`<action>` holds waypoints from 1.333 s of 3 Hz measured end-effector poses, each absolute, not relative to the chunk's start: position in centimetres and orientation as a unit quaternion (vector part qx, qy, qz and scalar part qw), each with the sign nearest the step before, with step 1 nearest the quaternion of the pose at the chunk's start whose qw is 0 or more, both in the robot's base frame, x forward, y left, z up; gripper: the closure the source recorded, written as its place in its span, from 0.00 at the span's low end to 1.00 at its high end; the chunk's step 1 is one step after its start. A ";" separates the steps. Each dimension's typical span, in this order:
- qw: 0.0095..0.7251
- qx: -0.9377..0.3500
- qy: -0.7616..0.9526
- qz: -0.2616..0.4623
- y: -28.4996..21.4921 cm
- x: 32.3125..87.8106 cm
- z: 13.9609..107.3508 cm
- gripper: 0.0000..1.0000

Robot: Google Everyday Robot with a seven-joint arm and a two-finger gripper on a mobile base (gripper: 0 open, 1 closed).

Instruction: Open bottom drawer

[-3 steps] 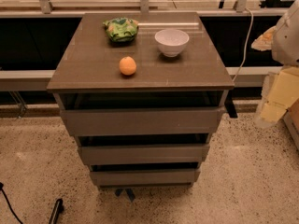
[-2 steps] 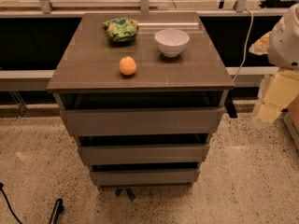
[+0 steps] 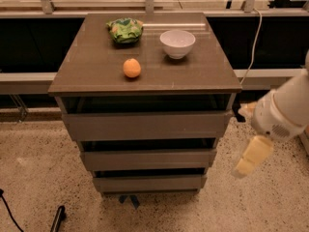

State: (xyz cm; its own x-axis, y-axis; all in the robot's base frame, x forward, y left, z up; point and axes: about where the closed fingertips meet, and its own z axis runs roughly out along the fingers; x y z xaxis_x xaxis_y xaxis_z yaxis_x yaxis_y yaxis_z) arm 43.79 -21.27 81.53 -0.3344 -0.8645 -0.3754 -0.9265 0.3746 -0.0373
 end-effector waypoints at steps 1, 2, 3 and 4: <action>0.168 -0.530 0.824 0.104 -21.6 42.7 76.4 0.00; 0.165 -0.533 0.824 0.103 -21.4 42.7 76.2 0.00; 0.137 -0.552 0.817 0.093 -19.7 42.8 74.7 0.00; 0.111 -0.570 0.811 0.075 -16.2 40.8 67.5 0.00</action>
Offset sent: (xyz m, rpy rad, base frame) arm -0.0111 -0.0046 -0.0495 0.0276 0.0273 -0.0455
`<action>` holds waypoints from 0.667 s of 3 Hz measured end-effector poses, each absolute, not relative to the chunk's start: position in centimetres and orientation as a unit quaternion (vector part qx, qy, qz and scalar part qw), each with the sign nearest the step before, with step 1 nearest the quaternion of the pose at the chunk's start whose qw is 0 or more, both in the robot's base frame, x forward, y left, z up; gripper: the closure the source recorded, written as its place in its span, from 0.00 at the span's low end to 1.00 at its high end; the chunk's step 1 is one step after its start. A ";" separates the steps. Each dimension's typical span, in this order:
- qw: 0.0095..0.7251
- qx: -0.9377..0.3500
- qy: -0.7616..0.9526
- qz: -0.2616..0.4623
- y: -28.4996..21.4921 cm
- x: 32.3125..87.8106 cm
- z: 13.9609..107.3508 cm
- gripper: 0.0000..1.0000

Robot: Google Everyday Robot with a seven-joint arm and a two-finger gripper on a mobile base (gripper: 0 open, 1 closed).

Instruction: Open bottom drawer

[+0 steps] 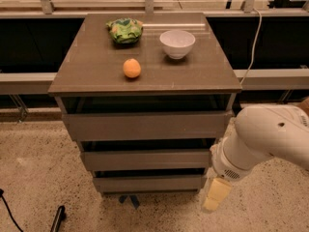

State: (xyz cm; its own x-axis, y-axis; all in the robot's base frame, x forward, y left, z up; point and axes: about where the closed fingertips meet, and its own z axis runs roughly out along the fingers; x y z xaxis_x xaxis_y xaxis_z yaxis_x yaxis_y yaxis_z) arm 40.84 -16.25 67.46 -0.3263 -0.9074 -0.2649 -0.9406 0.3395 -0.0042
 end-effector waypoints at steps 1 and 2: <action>0.112 -0.571 0.810 0.076 -16.2 41.0 67.4 0.00; 0.135 -0.581 0.797 0.095 -14.4 42.4 62.9 0.00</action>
Offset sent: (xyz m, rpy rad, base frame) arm 0.0407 0.0477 -0.1247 0.1604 -0.0560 0.0831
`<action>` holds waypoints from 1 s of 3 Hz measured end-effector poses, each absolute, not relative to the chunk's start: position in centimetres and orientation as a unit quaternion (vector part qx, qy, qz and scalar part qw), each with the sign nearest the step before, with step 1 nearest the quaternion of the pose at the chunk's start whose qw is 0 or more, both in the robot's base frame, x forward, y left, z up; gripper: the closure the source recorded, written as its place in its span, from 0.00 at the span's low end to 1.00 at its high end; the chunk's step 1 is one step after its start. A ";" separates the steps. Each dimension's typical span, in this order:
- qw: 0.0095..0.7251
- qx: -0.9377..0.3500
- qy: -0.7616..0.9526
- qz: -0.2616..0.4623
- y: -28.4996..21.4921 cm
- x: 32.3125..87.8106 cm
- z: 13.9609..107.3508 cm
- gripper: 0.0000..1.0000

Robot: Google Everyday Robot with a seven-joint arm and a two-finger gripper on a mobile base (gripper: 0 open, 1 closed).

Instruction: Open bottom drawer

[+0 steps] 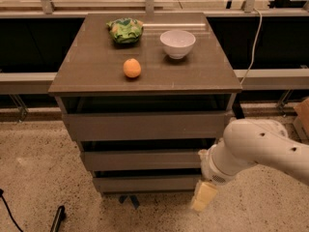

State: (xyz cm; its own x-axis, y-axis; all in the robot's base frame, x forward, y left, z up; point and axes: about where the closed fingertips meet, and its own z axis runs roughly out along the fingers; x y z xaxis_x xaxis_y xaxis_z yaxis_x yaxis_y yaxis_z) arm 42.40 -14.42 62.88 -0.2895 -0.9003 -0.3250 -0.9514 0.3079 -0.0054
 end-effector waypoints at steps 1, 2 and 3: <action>0.167 -0.604 0.765 0.148 -10.7 41.4 55.3 0.00; 0.188 -0.597 0.762 0.169 -9.3 42.0 52.1 0.00; 0.188 -0.597 0.762 0.169 -9.3 42.0 52.1 0.00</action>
Offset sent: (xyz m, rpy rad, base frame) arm -0.0089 0.0286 -0.0612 0.0959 0.0044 0.0633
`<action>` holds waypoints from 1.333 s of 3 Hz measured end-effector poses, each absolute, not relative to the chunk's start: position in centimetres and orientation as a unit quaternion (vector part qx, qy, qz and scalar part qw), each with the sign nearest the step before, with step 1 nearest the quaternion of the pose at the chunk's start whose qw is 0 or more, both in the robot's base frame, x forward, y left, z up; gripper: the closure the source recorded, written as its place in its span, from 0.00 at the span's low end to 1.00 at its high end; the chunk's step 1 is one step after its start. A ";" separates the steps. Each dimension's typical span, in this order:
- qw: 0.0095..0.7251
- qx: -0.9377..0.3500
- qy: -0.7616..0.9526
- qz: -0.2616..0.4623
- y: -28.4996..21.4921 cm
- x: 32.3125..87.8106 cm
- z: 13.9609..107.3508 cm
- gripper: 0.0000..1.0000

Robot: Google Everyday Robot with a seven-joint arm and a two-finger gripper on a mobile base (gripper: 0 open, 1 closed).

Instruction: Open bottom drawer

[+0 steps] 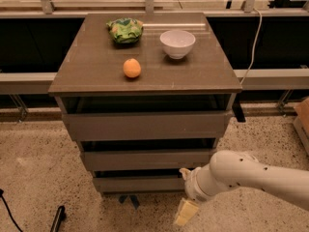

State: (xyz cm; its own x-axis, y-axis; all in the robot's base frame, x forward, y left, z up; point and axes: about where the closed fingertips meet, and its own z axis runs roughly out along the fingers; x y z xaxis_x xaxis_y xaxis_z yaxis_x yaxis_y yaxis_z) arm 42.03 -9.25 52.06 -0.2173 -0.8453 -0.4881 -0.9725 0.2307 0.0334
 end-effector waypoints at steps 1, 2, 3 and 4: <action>0.176 -0.600 0.762 0.169 -9.4 42.9 50.2 0.00; 0.198 -0.617 0.748 0.146 -9.8 45.6 46.7 0.00; 0.257 -0.627 0.725 0.126 -9.5 48.4 44.2 0.00; 0.269 -0.637 0.712 0.124 -9.3 48.6 43.2 0.00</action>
Offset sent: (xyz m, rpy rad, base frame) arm 0.0991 -0.0084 -0.0981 -0.0189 -0.2613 0.0360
